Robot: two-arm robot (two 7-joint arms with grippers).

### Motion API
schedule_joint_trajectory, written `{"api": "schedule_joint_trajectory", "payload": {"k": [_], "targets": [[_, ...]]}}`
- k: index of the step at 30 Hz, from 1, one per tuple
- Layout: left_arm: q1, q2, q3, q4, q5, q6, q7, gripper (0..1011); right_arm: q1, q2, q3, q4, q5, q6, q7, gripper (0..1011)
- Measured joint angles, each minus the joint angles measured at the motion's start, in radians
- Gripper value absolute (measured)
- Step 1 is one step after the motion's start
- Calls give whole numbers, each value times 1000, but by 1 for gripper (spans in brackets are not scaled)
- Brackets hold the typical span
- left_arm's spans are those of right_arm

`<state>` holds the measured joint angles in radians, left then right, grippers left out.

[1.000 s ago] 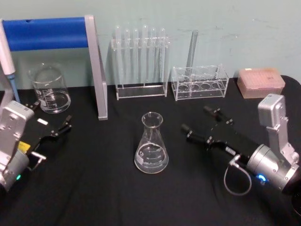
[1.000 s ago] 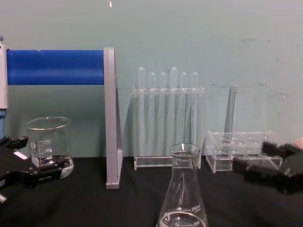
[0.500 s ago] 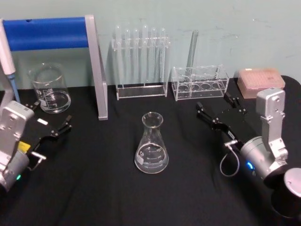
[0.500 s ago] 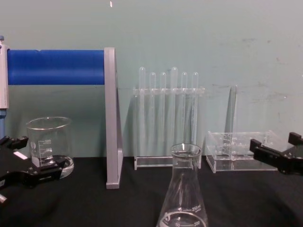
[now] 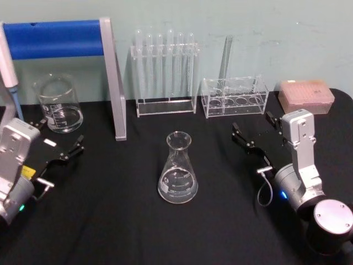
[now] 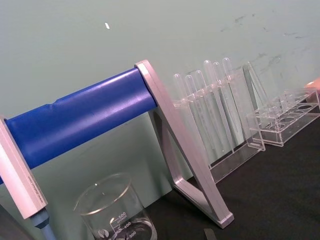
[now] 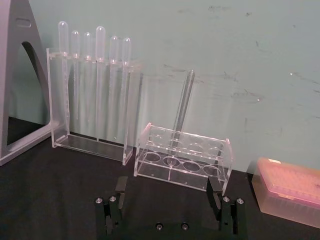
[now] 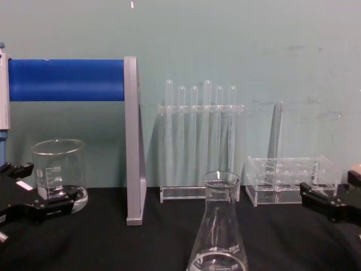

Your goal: Grasp the erlenmeyer flask with one hand, shake it three times, then place it back.

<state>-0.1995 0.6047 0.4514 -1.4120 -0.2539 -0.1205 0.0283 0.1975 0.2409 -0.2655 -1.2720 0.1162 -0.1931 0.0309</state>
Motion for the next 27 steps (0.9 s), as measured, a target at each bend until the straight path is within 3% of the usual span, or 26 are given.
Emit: {"api": "schedule_joint_trajectory", "payload": {"k": [27], "targets": [[0, 0, 0, 0, 0, 0, 0, 1001, 1, -1, 0, 2, -4, -1, -1, 1000]]}}
